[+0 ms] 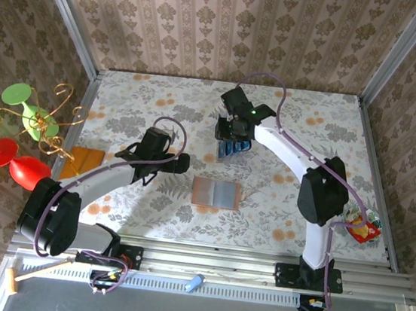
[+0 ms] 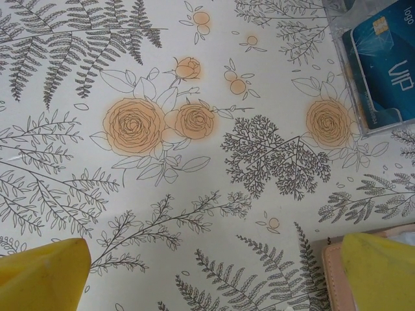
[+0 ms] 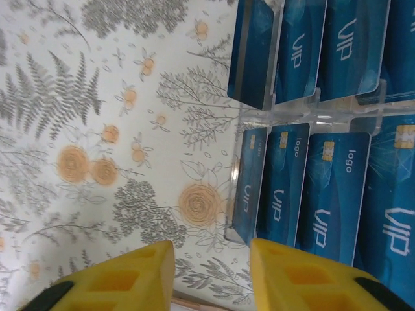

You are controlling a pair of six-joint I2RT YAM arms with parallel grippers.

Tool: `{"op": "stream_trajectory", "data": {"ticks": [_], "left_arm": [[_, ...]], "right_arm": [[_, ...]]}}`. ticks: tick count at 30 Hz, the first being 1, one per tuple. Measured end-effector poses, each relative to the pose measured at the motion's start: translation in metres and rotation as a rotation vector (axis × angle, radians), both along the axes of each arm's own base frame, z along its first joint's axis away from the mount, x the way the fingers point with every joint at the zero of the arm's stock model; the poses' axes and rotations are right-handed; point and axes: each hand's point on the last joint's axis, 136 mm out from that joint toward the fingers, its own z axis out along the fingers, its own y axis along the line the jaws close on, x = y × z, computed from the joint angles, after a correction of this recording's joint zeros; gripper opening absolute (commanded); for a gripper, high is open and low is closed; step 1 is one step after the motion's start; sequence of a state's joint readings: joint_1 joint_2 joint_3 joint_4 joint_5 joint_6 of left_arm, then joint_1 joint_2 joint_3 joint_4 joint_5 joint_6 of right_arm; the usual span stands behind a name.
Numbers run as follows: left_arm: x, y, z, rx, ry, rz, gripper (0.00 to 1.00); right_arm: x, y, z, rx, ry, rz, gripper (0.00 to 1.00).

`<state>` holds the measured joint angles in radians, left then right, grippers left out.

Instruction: Put the credit cards into the card holder

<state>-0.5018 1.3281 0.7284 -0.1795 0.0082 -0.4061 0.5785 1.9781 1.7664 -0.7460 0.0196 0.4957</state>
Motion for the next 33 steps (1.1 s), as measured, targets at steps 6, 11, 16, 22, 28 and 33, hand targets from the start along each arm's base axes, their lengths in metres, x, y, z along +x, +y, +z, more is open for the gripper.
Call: {"op": "stream_trajectory", "data": {"ticks": [6, 11, 16, 22, 28, 33], "left_arm": [[0.0, 0.0, 0.0, -0.015, 0.007, 0.004, 1.0], [0.002, -0.001, 0.002, -0.03, 0.002, 0.008, 1.0], [0.003, -0.003, 0.003, -0.043, 0.001, 0.006, 1.0], [0.003, -0.004, 0.004, -0.05, -0.004, 0.003, 1.0], [0.001, -0.004, 0.001, -0.05, 0.001, 0.0, 1.0], [0.003, -0.005, 0.002, -0.055, -0.008, 0.0, 1.0]], "right_arm": [[0.006, 0.002, -0.029, -0.092, 0.063, -0.001, 0.31], [0.005, 0.001, -0.048, -0.194, 0.09, 0.004, 0.31], [0.002, -0.003, -0.06, -0.256, 0.113, 0.004, 0.31], [0.004, -0.008, -0.071, -0.3, 0.129, -0.005, 0.3], [0.011, -0.004, -0.069, -0.301, 0.122, -0.007, 0.3], [0.013, -0.004, -0.078, -0.318, 0.135, -0.007, 0.3]]}}
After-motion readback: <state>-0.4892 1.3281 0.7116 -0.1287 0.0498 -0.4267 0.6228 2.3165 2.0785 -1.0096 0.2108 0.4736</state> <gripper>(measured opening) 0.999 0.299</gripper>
